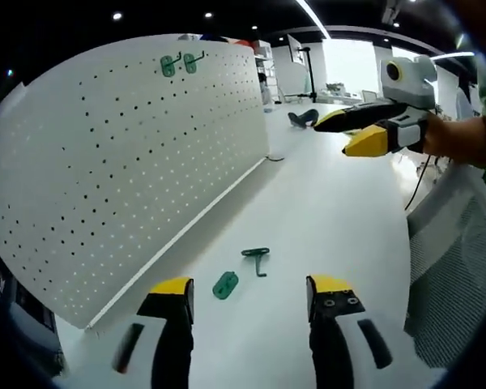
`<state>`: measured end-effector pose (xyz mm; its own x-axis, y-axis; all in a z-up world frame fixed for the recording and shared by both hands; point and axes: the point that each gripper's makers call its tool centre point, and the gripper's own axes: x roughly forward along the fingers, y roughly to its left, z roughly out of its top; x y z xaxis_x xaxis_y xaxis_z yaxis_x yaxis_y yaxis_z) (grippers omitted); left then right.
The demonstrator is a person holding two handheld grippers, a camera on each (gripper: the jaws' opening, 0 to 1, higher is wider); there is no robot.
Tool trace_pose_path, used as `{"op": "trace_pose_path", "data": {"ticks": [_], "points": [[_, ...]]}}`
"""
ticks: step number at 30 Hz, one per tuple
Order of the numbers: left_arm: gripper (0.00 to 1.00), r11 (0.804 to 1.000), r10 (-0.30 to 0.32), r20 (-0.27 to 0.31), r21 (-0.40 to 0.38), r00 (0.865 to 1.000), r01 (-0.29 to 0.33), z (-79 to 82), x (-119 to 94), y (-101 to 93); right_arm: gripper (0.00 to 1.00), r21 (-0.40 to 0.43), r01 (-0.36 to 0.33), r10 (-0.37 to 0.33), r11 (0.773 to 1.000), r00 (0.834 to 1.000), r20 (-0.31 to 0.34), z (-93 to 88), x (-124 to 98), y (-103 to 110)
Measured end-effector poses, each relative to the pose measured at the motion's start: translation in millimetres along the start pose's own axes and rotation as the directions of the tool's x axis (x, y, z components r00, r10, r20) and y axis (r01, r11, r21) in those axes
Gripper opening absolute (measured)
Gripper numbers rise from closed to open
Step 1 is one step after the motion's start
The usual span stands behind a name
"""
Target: Insert the hook assembly into the mounting plate slot until the hook locks in place.
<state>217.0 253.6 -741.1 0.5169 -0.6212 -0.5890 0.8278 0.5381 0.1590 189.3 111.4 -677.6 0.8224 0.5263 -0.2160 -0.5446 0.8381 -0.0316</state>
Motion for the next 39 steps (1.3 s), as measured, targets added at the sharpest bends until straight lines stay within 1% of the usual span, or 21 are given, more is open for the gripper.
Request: {"op": "trace_pose_path", "data": {"ticks": [4, 5, 7, 21, 26, 30, 39], "points": [[0.57, 1.0, -0.007, -0.025, 0.026, 1.0, 0.008, -2.6, 6, 3.5, 0.46, 0.002, 0.003, -0.003, 1.0, 1.0, 0.003, 0.2, 0, -1], [0.57, 0.999, -0.01, -0.037, 0.047, 0.999, 0.011, -4.4, 7, 4.4, 0.46, 0.002, 0.003, -0.003, 1.0, 1.0, 0.002, 0.0, -1, -1], [0.56, 0.998, -0.014, -0.052, 0.061, 0.999, 0.017, -7.0, 10, 5.2, 0.46, 0.002, 0.005, -0.005, 1.0, 1.0, -0.001, -0.8, -1, -1], [0.54, 0.991, -0.066, -0.11, 0.107, 0.992, 0.078, -15.1, 30, 12.6, 0.46, 0.024, -0.015, 0.015, 1.0, 1.0, -0.015, -4.5, 0, 0], [0.53, 0.989, -0.083, -0.136, 0.112, 0.987, 0.099, -20.5, 41, 16.4, 0.46, 0.031, -0.019, 0.02, 0.999, 1.0, -0.02, -5.9, 0, -1], [0.53, 0.988, -0.097, -0.146, 0.107, 0.985, 0.113, -21.8, 48, 16.6, 0.46, 0.034, -0.024, 0.025, 0.999, 0.999, -0.029, -8.3, 0, -1], [0.52, 0.984, -0.129, -0.17, 0.102, 0.977, 0.148, -25.5, 65, 12.5, 0.47, 0.083, -0.05, 0.053, 0.995, 0.998, -0.028, -7.7, -2, -3]]}}
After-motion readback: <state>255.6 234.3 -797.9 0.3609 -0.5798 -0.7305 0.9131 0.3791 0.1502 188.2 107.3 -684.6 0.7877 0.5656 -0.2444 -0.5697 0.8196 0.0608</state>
